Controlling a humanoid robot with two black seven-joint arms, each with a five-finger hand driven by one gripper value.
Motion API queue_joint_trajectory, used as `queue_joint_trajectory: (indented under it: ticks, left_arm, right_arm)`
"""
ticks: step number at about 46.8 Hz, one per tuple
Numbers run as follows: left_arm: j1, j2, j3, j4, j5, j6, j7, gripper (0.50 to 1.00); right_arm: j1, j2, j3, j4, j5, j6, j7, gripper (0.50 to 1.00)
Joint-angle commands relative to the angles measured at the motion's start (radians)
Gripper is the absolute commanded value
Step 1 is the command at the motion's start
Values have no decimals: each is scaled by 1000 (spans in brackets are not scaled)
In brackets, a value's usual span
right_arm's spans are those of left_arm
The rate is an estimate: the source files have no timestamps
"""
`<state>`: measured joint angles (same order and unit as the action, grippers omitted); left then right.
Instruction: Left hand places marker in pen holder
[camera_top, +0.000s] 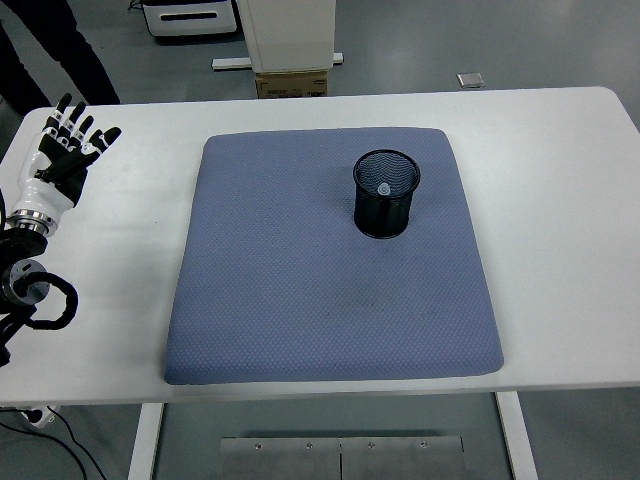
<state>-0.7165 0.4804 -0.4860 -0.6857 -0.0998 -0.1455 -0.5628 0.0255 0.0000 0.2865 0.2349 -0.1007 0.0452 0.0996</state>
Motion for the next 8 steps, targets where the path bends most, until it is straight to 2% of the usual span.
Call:
queue_joint_trajectory:
  ticks: [1,8]
  left_arm:
    - [6,1,-3,0,0,0,0,1000]
    - [8,0,-9,0,0,0,0,1000]
  right_arm:
    - [1,0,-1,0,1,1,0,1000]
    - [1,0,-4,0,-5,1,5,1000]
